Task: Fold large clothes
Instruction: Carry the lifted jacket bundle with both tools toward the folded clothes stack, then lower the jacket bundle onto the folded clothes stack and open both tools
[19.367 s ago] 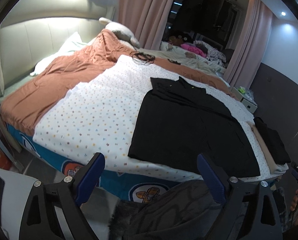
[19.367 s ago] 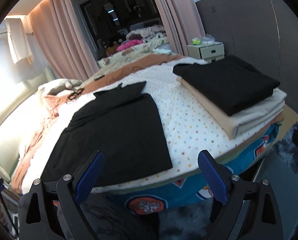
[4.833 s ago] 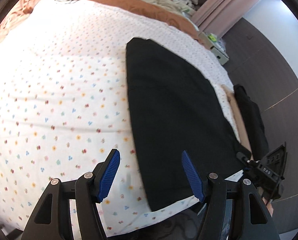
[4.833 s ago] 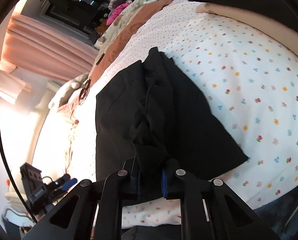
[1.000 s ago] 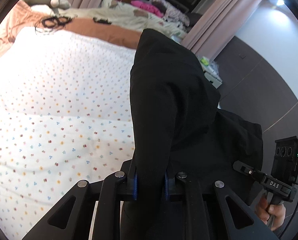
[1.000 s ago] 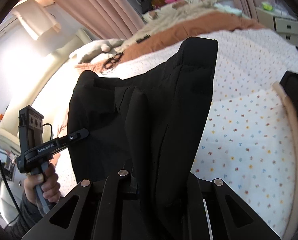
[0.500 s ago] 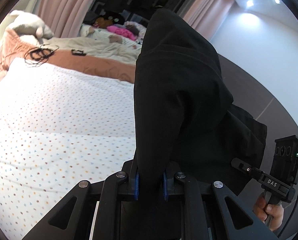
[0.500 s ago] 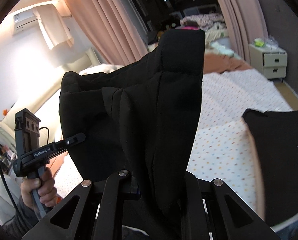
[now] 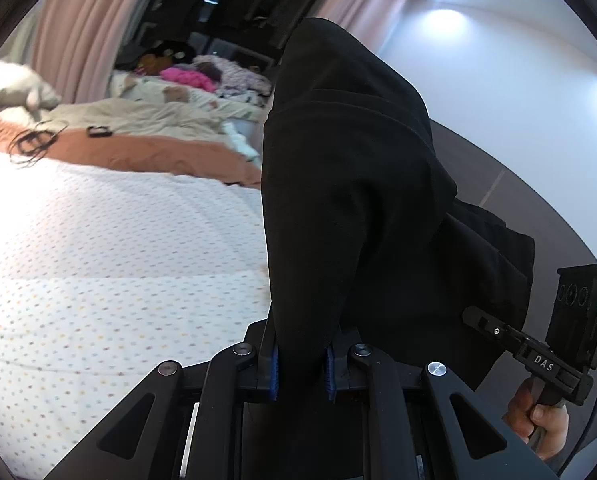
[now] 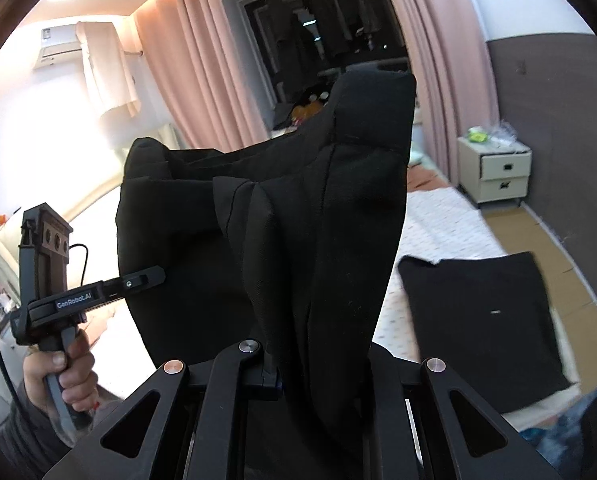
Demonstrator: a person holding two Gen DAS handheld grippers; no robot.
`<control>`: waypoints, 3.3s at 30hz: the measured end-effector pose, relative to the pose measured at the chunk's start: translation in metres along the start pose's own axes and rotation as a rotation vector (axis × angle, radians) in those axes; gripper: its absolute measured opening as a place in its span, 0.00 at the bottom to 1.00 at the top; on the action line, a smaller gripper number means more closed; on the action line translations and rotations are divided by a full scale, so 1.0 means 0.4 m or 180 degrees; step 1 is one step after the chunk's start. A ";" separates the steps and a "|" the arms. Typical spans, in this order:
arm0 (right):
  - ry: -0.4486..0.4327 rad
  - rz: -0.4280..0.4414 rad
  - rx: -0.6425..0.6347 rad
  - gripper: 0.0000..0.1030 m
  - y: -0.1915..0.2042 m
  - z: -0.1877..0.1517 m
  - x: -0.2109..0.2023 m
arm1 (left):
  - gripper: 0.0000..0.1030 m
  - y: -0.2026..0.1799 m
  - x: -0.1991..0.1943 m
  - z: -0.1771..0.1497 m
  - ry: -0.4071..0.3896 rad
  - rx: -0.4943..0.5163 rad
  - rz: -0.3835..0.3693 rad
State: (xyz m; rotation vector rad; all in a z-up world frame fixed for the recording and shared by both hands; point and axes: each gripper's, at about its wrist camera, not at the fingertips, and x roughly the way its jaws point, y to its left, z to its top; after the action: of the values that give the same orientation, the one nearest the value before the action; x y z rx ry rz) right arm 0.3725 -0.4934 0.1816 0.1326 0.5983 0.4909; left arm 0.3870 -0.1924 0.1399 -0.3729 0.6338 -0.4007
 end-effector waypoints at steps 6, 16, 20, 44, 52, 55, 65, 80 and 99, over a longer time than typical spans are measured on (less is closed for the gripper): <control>-0.0156 -0.0239 0.0185 0.14 -0.107 0.001 -0.109 | 0.16 -0.147 0.048 -0.007 0.0083 0.0163 -0.0208; -0.0312 -0.0502 0.0313 0.14 -0.239 -0.027 -0.222 | 0.16 -0.315 0.161 -0.037 0.0236 0.0313 -0.0418; -0.0301 -0.0606 0.0304 0.14 -0.286 -0.010 -0.228 | 0.16 -0.354 0.220 -0.036 0.0286 0.0306 -0.0495; 0.0322 -0.0873 0.0502 0.13 -0.535 0.098 0.193 | 0.17 -0.222 0.680 0.019 0.0963 0.0121 -0.0425; 0.0727 -0.1005 0.0567 0.13 -0.608 0.081 0.402 | 0.27 -0.128 0.854 0.016 0.1385 0.0181 -0.0333; 0.0920 -0.1085 0.0644 0.13 -0.631 0.043 0.470 | 0.30 -0.082 0.896 0.014 0.1483 0.0257 -0.0243; 0.1415 -0.1847 0.0930 0.43 -0.766 -0.037 0.580 | 0.33 0.066 0.907 0.054 0.1262 0.0145 0.0033; 0.0723 -0.2179 0.1473 0.71 -0.670 -0.162 0.136 | 0.80 0.024 0.943 0.031 0.1319 0.0276 -0.0167; 0.0223 -0.1737 0.2345 0.12 -0.754 -0.404 0.128 | 0.83 -0.011 1.162 0.057 0.1237 0.0370 0.0392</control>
State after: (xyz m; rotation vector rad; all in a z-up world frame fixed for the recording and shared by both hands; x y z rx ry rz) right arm 0.4390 -0.7365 -0.0554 0.6333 0.8286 -0.2739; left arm 0.7419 -0.4085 -0.0698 -0.1428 1.0024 -0.3931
